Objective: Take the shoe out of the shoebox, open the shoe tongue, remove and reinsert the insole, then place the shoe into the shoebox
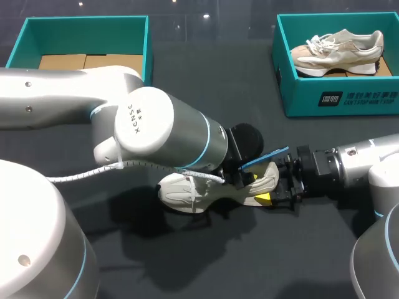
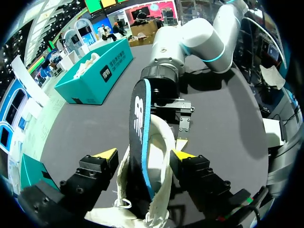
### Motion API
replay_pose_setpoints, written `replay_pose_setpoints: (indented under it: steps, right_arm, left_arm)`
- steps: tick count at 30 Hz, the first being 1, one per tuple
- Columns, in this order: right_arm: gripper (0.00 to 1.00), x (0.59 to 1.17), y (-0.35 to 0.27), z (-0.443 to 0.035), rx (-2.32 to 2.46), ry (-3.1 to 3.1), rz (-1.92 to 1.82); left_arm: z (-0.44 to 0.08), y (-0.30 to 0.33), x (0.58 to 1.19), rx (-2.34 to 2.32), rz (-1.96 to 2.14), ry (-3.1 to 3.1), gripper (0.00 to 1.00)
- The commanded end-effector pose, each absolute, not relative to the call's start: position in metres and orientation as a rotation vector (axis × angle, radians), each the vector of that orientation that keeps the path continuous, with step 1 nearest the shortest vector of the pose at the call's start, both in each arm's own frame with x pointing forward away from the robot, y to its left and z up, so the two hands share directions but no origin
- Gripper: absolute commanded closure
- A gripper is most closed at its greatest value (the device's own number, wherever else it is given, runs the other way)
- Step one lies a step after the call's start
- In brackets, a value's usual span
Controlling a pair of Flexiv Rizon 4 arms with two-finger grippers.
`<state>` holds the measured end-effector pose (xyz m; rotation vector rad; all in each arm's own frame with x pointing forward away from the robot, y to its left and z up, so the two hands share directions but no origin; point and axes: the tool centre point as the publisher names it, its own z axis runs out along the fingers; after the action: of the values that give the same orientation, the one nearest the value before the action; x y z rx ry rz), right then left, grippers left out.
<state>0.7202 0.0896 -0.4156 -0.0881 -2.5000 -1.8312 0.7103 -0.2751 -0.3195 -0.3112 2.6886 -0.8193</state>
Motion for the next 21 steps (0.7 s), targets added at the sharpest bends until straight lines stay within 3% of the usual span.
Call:
replay_pose_setpoints:
  steps: [1,21]
  right_arm:
    - [1.00,0.718,0.090,-0.416,-0.089,-2.503,-1.828]
    - [1.00,0.718,0.090,-0.416,-0.089,-2.503,-1.828]
  left_arm:
    - [-0.322,-0.278,0.710,-0.328,-0.816,2.648,0.25]
    - [-0.337,-0.285,0.727,-0.272,-0.836,2.566,0.45]
